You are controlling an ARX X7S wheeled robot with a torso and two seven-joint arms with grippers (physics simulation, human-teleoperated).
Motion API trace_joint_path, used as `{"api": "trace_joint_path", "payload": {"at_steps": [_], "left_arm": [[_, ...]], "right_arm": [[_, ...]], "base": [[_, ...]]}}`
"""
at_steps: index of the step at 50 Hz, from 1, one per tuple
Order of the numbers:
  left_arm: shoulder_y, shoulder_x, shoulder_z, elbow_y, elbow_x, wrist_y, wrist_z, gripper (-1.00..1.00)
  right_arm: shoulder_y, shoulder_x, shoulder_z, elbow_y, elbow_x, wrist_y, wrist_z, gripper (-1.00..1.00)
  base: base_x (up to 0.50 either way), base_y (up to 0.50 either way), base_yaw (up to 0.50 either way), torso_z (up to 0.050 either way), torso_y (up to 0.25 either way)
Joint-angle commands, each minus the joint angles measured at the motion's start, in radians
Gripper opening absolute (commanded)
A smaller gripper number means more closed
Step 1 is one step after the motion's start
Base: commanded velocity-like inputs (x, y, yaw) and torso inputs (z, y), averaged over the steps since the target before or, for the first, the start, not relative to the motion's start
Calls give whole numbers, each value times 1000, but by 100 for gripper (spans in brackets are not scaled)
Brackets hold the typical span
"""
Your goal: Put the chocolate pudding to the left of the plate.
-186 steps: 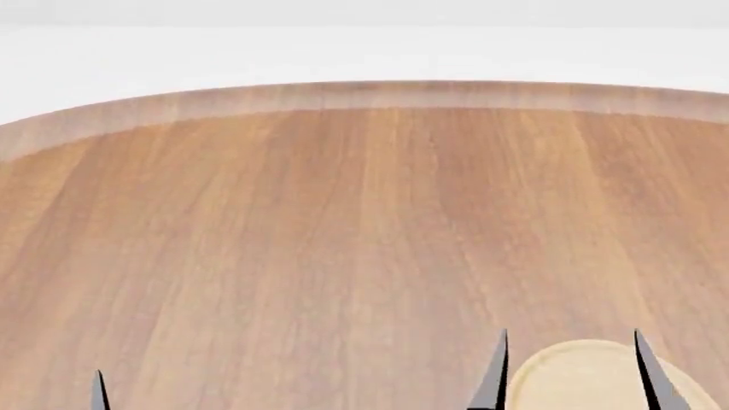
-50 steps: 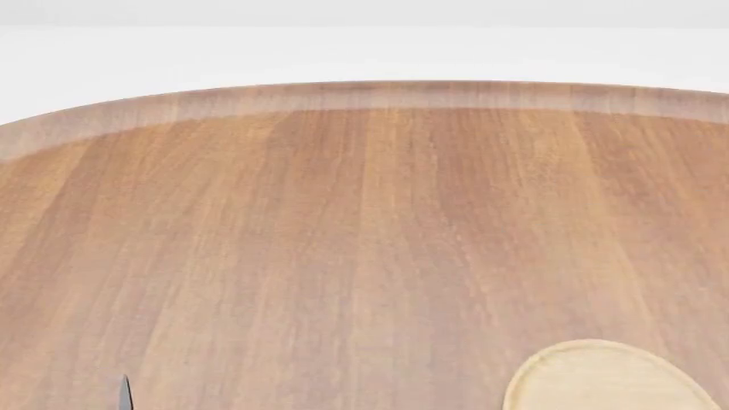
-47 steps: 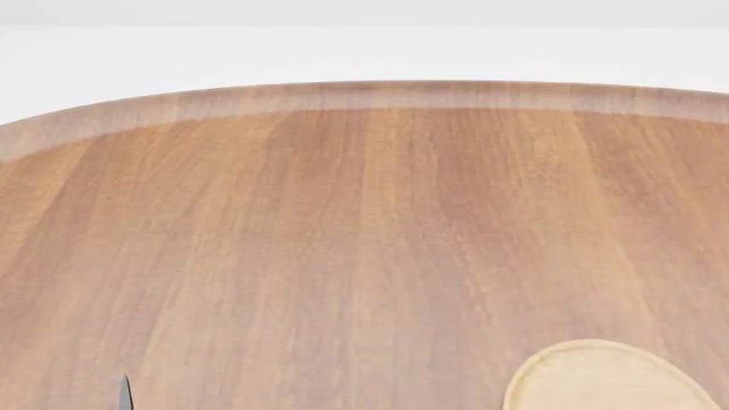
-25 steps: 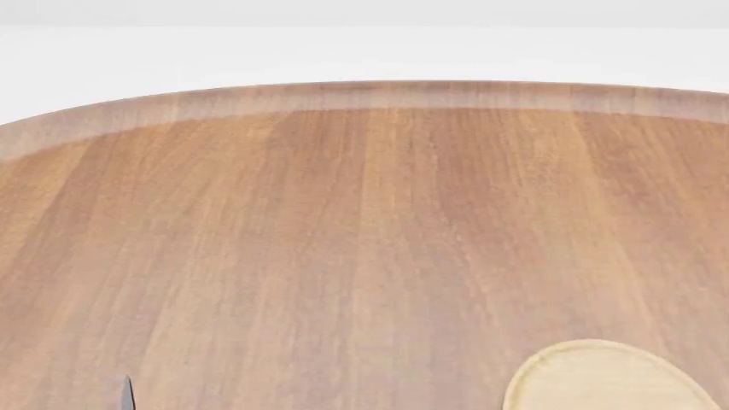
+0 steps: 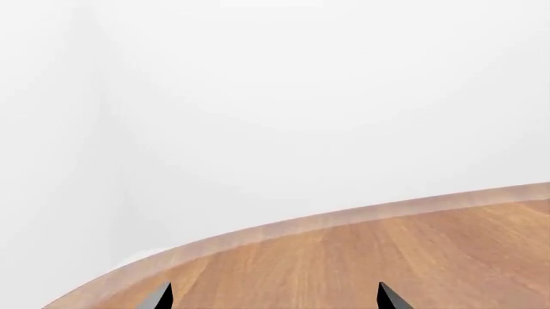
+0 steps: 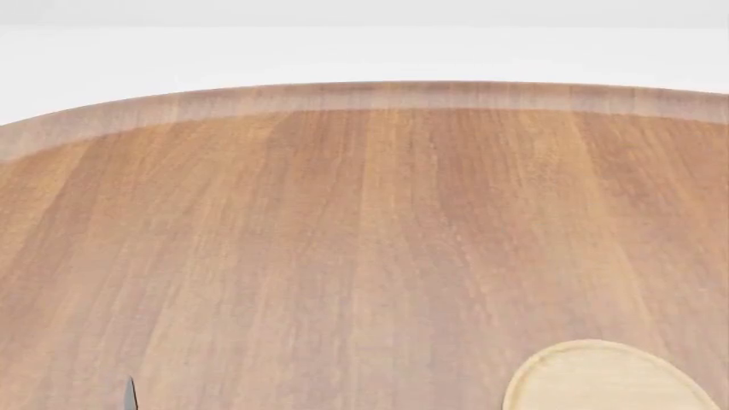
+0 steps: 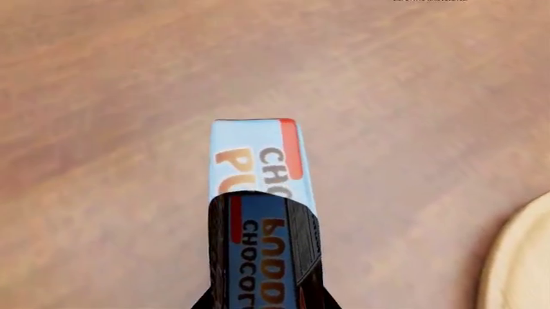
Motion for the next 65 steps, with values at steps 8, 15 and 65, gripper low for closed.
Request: {"api": "trace_joint_path", "payload": {"at_steps": [8,15,65], "left_arm": [[-3,-4,6,-5,-3,1,-6,100],[-1,-7,7,2,-3,-3,-8,100],[-10,-17,26,-6,-9,-4,-20,100]], "right_arm": [[26,71,5,-244,-29,129,46,-100],[100,125,17,-414,-45,241,64,-100],[364,-49,-28,-145,-117,242,-7,-100]], "base": [[0,0,0,0,0],[0,0,0,0,0],[0,0,0,0,0]]}}
